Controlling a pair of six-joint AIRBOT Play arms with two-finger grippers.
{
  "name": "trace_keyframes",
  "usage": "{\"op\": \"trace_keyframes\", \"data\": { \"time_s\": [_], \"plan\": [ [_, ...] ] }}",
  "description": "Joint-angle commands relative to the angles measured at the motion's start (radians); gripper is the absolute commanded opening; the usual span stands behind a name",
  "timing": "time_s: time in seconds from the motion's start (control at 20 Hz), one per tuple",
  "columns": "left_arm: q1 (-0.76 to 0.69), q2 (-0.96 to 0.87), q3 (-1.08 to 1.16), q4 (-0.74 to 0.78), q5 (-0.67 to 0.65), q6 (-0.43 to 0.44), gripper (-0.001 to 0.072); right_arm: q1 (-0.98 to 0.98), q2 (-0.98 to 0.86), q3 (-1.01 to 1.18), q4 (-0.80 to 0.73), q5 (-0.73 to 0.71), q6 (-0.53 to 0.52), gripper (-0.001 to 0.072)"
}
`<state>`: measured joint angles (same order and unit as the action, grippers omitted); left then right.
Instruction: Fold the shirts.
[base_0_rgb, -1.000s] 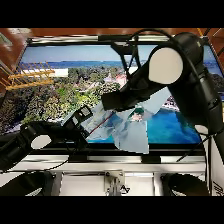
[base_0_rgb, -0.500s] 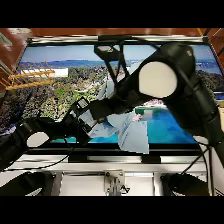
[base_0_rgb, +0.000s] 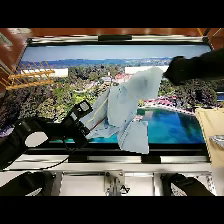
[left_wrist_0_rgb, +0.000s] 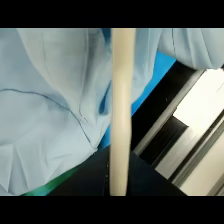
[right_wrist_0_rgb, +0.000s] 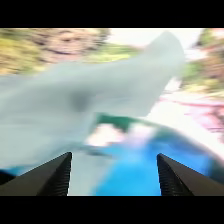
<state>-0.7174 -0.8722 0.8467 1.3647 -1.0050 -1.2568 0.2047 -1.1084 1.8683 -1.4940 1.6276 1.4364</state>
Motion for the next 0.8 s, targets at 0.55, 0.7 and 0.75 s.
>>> {"op": "trace_keyframes", "data": {
  "time_s": [0.55, 0.7, 0.75],
  "plan": [
    [0.002, 0.000, 0.047, 0.058, -0.134, 0.171, 0.0049, -0.032, -0.354, -0.003, 0.288, 0.167, -1.174, 0.0635],
    [0.029, 0.000, 0.060, 0.058, -0.135, 0.172, 0.0049, -0.001, -0.389, -0.003, 0.288, 0.177, -1.177, 0.0635],
    [0.040, 0.000, 0.060, 0.058, -0.134, 0.172, 0.0049, -0.001, -0.393, -0.007, 0.293, 0.174, -1.182, 0.0635]
  ]
}}
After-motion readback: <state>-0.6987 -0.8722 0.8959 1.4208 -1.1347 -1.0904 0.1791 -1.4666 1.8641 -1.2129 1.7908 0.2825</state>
